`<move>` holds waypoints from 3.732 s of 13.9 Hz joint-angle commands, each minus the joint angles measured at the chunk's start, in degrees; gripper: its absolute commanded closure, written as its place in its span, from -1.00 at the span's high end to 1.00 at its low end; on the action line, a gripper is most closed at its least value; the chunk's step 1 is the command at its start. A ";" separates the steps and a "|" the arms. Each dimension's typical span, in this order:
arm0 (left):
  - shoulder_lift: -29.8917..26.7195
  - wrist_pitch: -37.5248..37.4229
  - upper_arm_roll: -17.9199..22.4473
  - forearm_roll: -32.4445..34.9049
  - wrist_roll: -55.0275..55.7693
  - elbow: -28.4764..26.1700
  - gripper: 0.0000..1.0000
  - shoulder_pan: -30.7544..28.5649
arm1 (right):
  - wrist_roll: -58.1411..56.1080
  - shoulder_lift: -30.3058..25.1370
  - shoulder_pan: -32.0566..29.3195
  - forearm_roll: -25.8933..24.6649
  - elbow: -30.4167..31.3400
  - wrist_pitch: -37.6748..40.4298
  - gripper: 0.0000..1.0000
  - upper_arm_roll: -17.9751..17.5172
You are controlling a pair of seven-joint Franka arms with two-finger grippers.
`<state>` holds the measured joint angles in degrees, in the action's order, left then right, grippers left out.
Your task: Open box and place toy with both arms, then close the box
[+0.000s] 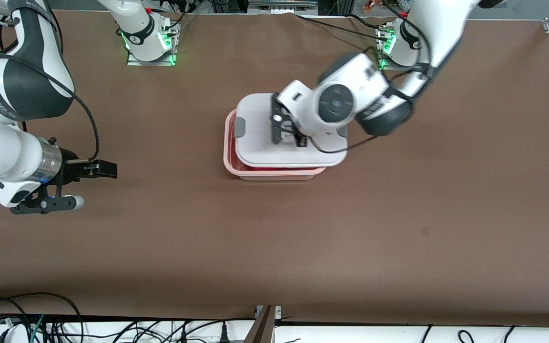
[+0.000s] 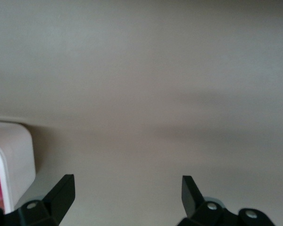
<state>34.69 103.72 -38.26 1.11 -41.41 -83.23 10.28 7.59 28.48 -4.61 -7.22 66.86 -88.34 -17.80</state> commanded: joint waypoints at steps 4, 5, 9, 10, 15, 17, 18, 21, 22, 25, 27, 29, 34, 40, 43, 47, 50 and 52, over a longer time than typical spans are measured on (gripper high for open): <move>2.39 0.08 3.37 4.76 6.96 5.10 -0.92 5.89 | -0.03 -17.57 0.21 1.59 16.18 -5.01 1.00 7.08; 3.01 0.34 3.37 5.04 7.04 5.18 -0.92 5.89 | 0.06 -19.06 0.21 1.86 17.58 -3.17 1.00 7.51; 4.68 4.99 3.63 5.30 7.22 5.19 -0.91 6.85 | -0.72 -21.28 0.21 8.10 20.06 0.10 1.00 13.31; 4.86 5.87 3.63 5.30 7.22 5.10 -0.90 6.94 | -2.91 -21.28 0.21 8.10 20.41 0.19 1.00 13.41; 4.95 6.06 3.72 8.11 6.78 4.84 -0.89 6.42 | -4.16 -20.14 0.21 8.19 19.62 1.60 1.00 14.11; 4.77 5.97 3.72 8.20 6.78 4.75 -0.89 6.33 | -3.46 -20.05 0.65 8.19 19.09 1.69 1.00 13.85; 4.77 5.88 3.72 8.20 6.78 4.75 -0.90 6.33 | -3.54 -19.79 0.65 8.19 19.09 1.68 1.00 13.85; 4.33 5.35 3.81 8.29 6.87 4.40 -0.90 6.68 | -4.42 -19.69 0.21 8.19 19.09 1.34 1.00 14.02; 4.42 5.27 3.72 8.81 6.87 4.13 -0.90 6.77 | -4.42 -19.69 0.12 8.19 19.09 1.07 1.00 14.11; 4.42 3.95 3.63 11.02 6.17 3.08 -0.89 6.94 | -4.34 -19.61 0.21 8.19 19.09 0.98 1.00 14.02; 4.42 3.95 3.55 11.02 5.55 2.81 -0.89 6.85 | -4.34 -19.61 0.30 8.28 19.09 0.98 1.00 14.02; 4.33 3.08 3.28 11.02 5.55 2.81 -0.88 6.85 | -4.34 -19.34 0.39 8.19 19.09 0.98 1.00 14.02; 3.63 0.34 2.84 11.02 5.46 2.73 -0.83 7.29 | -4.34 -19.26 0.56 8.19 19.09 0.89 1.00 13.94; 3.54 0.43 2.93 11.02 5.72 3.16 1.00 7.12 | -4.34 -19.26 0.65 8.19 19.01 0.72 1.00 13.93; 0.39 -2.10 3.19 10.14 7.47 3.95 1.00 6.07 | -4.34 -19.26 0.65 8.19 19.00 0.46 1.00 13.93; -7.07 -12.38 3.10 7.42 17.21 4.31 1.00 -0.78 | -4.34 -19.26 0.65 8.19 19.09 0.45 1.00 13.85; -9.55 -15.55 4.25 8.47 27.41 4.65 1.00 -2.19 | -4.34 -19.26 0.56 8.28 19.09 0.37 1.00 13.93; -10.34 -17.67 5.30 10.22 27.96 7.72 1.00 -5.52 | -4.34 -19.26 0.47 8.28 19.09 0.37 1.00 13.85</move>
<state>25.20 88.01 -33.73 10.34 -15.23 -77.58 7.18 3.95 9.33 -4.10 -0.07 86.12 -87.76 -4.09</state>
